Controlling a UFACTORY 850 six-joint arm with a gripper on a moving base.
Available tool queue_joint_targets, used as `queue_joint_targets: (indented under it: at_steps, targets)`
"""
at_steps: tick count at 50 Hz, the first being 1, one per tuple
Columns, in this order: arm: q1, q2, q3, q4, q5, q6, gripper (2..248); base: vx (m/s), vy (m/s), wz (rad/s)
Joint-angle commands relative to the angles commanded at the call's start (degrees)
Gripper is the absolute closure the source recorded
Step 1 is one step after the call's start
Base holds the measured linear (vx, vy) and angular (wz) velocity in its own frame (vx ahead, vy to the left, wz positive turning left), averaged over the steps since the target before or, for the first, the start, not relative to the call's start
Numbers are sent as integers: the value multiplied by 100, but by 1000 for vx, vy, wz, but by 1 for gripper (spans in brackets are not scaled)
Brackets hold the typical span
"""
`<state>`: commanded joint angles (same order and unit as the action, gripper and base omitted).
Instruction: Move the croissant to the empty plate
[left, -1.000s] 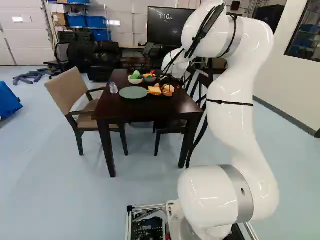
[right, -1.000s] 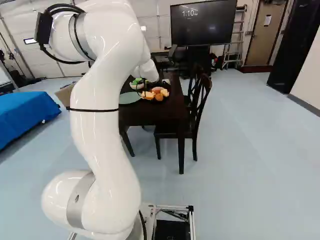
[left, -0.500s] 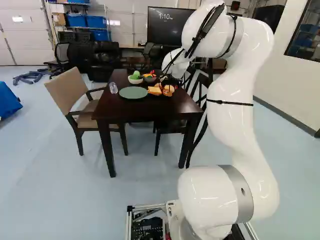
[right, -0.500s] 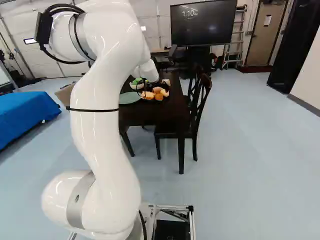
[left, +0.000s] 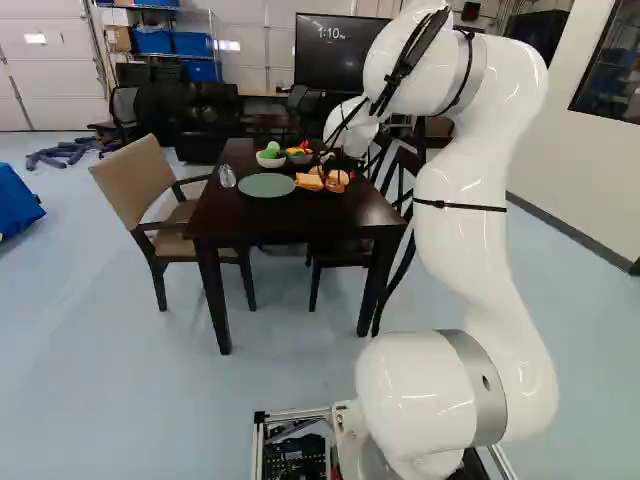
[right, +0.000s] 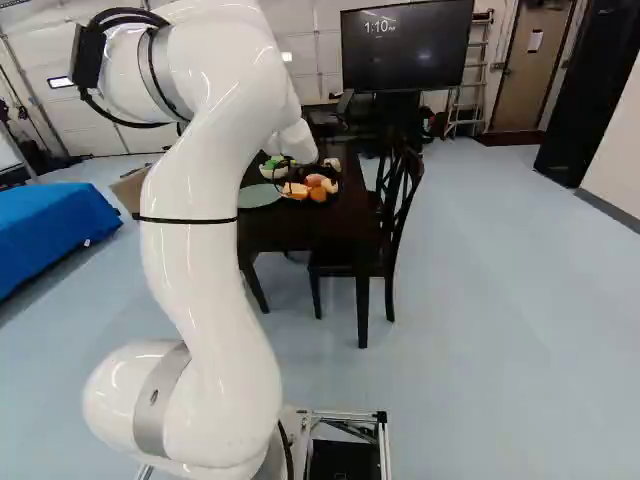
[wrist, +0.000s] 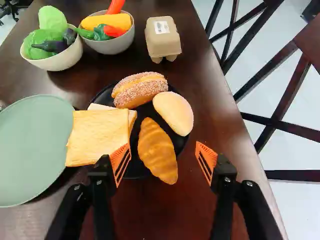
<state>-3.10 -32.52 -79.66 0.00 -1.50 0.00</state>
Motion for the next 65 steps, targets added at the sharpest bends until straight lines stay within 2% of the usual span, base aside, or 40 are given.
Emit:
queue_joint_targets:
  at_steps: [35,65]
  targets:
    - [11,-151,-203,0,-27,0,61,0,0,0]
    - [58,-430,-582,0,-339,0,61,0,0,0]
